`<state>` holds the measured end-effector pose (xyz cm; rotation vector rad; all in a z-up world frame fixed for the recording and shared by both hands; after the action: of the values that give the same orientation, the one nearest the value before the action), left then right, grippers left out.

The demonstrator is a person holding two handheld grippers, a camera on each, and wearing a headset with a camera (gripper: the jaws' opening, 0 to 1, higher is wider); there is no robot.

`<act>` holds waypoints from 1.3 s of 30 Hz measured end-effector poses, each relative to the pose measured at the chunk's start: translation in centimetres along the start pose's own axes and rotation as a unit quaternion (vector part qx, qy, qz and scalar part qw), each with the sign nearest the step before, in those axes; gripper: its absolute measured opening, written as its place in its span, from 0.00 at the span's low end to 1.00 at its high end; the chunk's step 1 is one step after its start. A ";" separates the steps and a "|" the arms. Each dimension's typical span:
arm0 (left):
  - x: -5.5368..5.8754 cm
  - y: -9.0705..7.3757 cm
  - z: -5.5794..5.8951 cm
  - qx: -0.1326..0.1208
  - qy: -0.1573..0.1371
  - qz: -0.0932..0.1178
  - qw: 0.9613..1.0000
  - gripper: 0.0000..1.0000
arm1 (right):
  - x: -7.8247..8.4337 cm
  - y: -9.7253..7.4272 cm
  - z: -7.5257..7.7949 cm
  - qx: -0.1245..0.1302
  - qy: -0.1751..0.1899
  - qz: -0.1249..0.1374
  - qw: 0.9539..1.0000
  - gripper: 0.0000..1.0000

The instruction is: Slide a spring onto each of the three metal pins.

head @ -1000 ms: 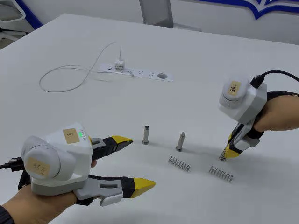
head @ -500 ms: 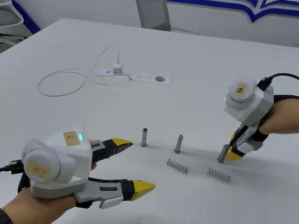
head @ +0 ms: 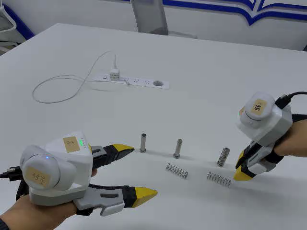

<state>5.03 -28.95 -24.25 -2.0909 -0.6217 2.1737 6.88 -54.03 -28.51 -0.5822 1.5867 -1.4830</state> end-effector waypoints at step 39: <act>-0.1 1.9 2.0 0.041 0.015 -0.014 0.999 0.54 | -1.6 0.5 -2.7 -0.002 -0.065 0.023 0.998 0.11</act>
<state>3.57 -31.17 -24.77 -2.0573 -0.5454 2.1102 5.56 -51.08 -28.73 -0.6275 1.4935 -1.3809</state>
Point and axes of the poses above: the centre of the closed fingertips' face, and the gripper's own axes: y roughly forward along the fingers, z roughly to its right, x roughly out of its underside, the point moved 5 cm from there along -y, roughly backward along the fingers, and after that the axes turned 7 degrees about x, right-handed, at the moved point
